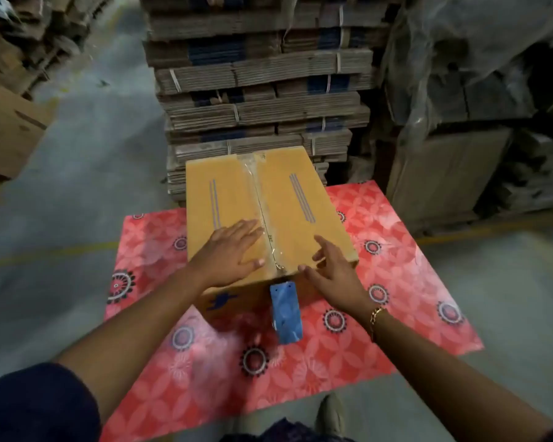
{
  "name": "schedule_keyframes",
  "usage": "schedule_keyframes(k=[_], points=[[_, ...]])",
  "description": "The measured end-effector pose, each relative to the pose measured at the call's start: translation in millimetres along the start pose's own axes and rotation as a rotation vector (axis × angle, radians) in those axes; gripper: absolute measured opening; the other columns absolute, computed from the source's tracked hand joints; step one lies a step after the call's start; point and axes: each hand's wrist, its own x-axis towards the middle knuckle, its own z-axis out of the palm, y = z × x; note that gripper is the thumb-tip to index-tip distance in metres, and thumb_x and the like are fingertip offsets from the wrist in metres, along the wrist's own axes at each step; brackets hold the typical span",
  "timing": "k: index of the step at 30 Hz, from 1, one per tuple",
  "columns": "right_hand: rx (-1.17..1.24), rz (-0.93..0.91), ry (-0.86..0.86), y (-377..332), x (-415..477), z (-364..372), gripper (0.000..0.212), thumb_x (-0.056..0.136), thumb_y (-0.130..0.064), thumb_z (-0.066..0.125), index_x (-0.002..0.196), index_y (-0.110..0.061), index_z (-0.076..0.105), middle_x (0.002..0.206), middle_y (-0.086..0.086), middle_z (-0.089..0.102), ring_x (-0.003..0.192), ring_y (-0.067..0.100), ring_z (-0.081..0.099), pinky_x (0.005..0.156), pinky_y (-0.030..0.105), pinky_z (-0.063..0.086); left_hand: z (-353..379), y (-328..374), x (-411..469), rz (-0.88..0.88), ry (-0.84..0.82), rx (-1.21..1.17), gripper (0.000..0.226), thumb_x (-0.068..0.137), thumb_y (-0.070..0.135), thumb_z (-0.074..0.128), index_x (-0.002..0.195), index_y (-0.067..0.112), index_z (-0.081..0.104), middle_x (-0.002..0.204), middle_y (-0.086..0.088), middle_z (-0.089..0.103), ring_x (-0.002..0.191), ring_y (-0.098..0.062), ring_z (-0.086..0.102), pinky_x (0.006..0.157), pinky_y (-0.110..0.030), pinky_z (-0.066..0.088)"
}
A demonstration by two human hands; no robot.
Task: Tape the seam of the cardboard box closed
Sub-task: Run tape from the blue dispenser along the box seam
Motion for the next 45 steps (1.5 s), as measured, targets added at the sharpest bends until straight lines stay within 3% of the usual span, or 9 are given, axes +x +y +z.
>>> schedule_keyframes(k=[3,6,8,11,17,20,24,30,45], points=[[-0.047,0.119,-0.061,18,-31,34,0.102,0.079,-0.077,0.051,0.156,-0.014,0.026,0.136,0.009,0.054,0.121,0.024,0.056,0.099,0.037,0.047,22,3,3,0.147,-0.071,0.088,0.093,0.084,0.075,0.011,0.162,0.027,0.006,0.172,0.004,-0.001,0.158,-0.016,-0.001,0.126,-0.048,0.01],[-0.129,0.206,-0.166,27,-55,68,0.126,0.068,-0.092,0.038,0.16,-0.01,0.013,0.158,0.012,0.036,0.141,0.028,0.04,0.111,0.039,0.036,47,6,8,0.245,-0.091,0.177,0.085,0.093,0.063,0.031,0.162,0.028,-0.001,0.171,0.005,-0.008,0.158,-0.014,-0.007,0.126,-0.047,0.004],[-0.146,0.245,-0.195,27,-56,81,0.13,0.065,-0.095,0.037,0.161,-0.013,0.003,0.165,0.008,0.025,0.147,0.028,0.034,0.113,0.041,0.036,56,3,10,0.275,-0.107,0.229,0.089,0.091,0.051,0.043,0.162,0.028,-0.005,0.171,0.005,-0.012,0.158,-0.015,-0.008,0.126,-0.047,0.002],[-0.092,0.285,-0.182,28,-56,102,0.122,0.077,-0.077,0.06,0.16,-0.015,-0.003,0.168,0.005,0.018,0.147,0.027,0.035,0.109,0.04,0.041,69,-2,11,0.296,-0.029,0.286,0.089,0.088,0.043,0.044,0.162,0.026,-0.001,0.172,0.003,-0.006,0.159,-0.017,0.0,0.126,-0.05,0.01],[0.045,0.29,-0.036,24,-65,117,0.094,0.085,-0.045,0.07,0.158,-0.016,0.018,0.153,0.007,0.048,0.13,0.03,0.055,0.094,0.035,0.048,85,-6,10,0.303,0.146,0.276,0.075,0.095,0.043,0.042,0.162,0.026,0.012,0.172,0.004,0.011,0.157,-0.016,0.015,0.123,-0.048,0.023],[0.082,0.305,0.001,19,-77,112,0.091,0.085,-0.047,0.068,0.157,-0.023,0.018,0.152,0.003,0.048,0.125,0.028,0.058,0.095,0.037,0.051,85,-5,10,0.301,0.17,0.263,0.074,0.095,0.045,0.042,0.162,0.025,0.016,0.171,0.004,0.015,0.156,-0.015,0.019,0.122,-0.047,0.025],[0.007,0.328,0.029,12,-74,110,0.089,0.082,-0.055,0.063,0.154,-0.025,0.02,0.14,0.004,0.059,0.104,0.027,0.066,0.081,0.041,0.057,84,-6,12,0.299,0.161,0.26,0.076,0.092,0.044,0.043,0.161,0.025,0.017,0.171,0.003,0.016,0.156,-0.016,0.021,0.121,-0.047,0.026],[-0.029,0.293,0.098,0,-85,104,0.058,0.081,-0.048,0.063,0.129,-0.029,0.036,0.094,-0.004,0.063,0.069,0.024,0.065,0.053,0.04,0.054,88,-6,13,0.292,0.172,0.253,0.073,0.096,0.048,0.043,0.161,0.026,0.02,0.17,0.005,0.019,0.155,-0.015,0.022,0.121,-0.047,0.027],[-0.118,0.357,0.045,-5,-105,92,0.052,0.081,-0.058,0.058,0.122,-0.033,0.037,0.081,-0.005,0.064,0.06,0.019,0.063,0.05,0.043,0.054,92,-7,15,0.276,0.163,0.229,0.07,0.099,0.054,0.033,0.161,0.028,0.016,0.17,0.007,0.014,0.157,-0.012,0.016,0.123,-0.047,0.022]])
